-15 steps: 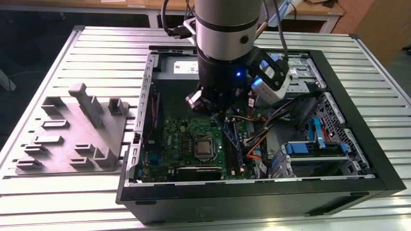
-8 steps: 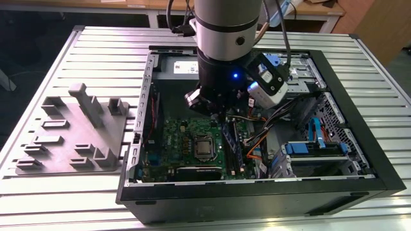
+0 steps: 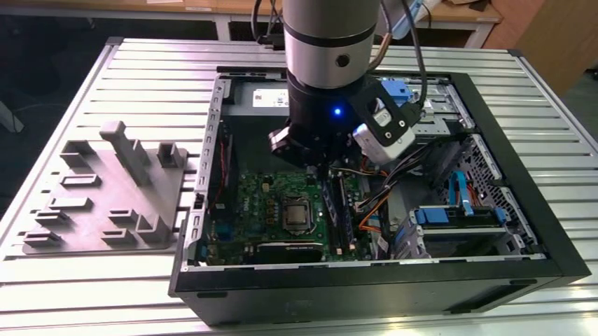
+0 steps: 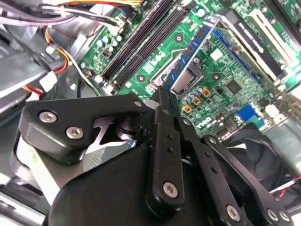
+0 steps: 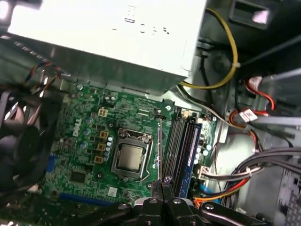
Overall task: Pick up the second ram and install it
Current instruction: 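Insert the second ram into the second slot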
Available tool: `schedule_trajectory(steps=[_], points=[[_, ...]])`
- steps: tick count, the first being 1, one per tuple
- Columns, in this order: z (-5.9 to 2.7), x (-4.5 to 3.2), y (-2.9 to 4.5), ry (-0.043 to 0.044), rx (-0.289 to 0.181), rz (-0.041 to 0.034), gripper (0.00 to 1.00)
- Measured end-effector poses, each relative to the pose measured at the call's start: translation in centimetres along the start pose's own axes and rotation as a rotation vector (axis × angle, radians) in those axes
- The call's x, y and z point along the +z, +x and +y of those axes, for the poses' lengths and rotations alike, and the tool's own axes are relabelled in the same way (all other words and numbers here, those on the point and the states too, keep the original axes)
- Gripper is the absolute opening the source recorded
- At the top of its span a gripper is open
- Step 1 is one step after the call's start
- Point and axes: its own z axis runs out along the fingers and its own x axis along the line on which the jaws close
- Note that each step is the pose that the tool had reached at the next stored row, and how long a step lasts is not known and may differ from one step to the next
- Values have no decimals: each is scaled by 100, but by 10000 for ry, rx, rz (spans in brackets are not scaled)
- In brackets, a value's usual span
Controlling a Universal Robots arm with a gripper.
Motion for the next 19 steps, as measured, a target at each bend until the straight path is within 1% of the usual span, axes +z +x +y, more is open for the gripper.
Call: schedule_trajectory(steps=[11, 17, 19], points=[[0, 13, 1, 163, 1848, -17, 8], [0, 14, 1, 167, 1885, -18, 8], [0, 23, 0, 184, 1885, -8, 8]])
